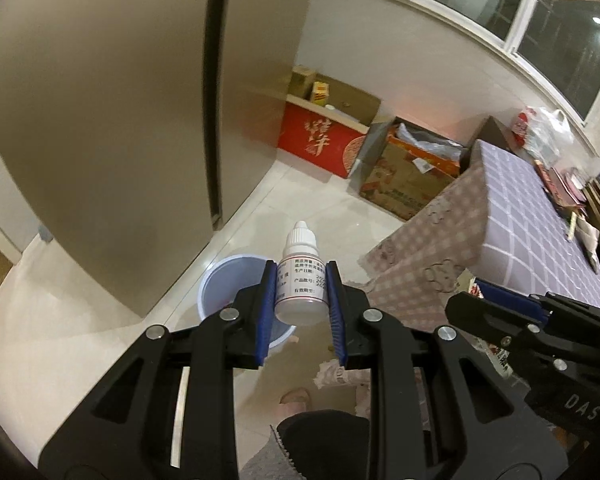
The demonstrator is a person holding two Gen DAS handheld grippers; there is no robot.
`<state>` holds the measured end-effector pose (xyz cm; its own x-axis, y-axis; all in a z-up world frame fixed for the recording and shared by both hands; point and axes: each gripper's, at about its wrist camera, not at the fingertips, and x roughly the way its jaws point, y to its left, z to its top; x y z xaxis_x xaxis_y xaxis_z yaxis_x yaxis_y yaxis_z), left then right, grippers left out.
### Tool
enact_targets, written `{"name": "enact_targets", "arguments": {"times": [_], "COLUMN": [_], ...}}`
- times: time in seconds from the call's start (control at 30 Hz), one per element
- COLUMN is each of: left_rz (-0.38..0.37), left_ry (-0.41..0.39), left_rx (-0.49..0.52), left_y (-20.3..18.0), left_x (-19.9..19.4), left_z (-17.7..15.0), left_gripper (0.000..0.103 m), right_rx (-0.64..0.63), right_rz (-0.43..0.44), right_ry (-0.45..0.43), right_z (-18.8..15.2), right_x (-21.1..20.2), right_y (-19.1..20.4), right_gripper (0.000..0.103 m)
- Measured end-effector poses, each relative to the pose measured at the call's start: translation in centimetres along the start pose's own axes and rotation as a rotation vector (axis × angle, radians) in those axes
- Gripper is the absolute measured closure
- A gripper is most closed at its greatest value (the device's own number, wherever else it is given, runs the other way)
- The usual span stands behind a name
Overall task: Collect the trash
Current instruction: 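Carry the white bottle and snack bar over to the floor bin, then open the right gripper over the bin while the left gripper holds the bottle above it, then open the left gripper to drop the small white bottle into the bin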
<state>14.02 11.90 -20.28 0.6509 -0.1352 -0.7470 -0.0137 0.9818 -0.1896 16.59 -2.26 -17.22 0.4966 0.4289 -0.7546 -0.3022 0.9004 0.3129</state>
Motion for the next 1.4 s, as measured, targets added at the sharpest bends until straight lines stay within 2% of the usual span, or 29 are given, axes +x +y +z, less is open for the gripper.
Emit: {"name": "enact_targets", "arguments": {"times": [0.5, 0.67, 0.77, 0.9, 1.1, 1.33, 1.4], "left_rz": [0.061, 0.085, 0.094, 0.096, 0.083, 0.075, 0.075], "left_ry": [0.066, 0.08, 0.09, 0.102, 0.124, 0.135, 0.136], "left_rx": [-0.093, -0.125, -0.139, -0.137, -0.138, -0.117, -0.112], "left_y": [5.7, 7.6, 8.4, 8.6, 8.3, 7.8, 7.7], "left_x": [3.2, 3.9, 4.5, 5.4, 6.8, 7.9, 8.0], "left_z": [-0.7, -0.7, -0.6, -0.4, -0.1, 0.7, 0.8], "left_gripper": [0.079, 0.079, 0.079, 0.079, 0.079, 0.079, 0.079], "right_rx": [-0.038, -0.075, -0.11, -0.112, -0.087, -0.041, -0.036], "right_rz": [0.029, 0.019, -0.004, -0.037, -0.061, -0.091, -0.095], "right_ry": [0.067, 0.061, 0.024, -0.031, -0.015, -0.009, -0.019], "right_z": [1.7, 2.4, 3.1, 3.7, 3.3, 2.5, 2.6], "right_x": [7.2, 9.9, 11.2, 11.6, 11.6, 11.3, 11.1], "right_y": [1.7, 3.1, 4.1, 3.8, 2.2, 0.6, 0.4], "right_gripper": [0.079, 0.079, 0.072, 0.053, 0.052, 0.042, 0.042]}}
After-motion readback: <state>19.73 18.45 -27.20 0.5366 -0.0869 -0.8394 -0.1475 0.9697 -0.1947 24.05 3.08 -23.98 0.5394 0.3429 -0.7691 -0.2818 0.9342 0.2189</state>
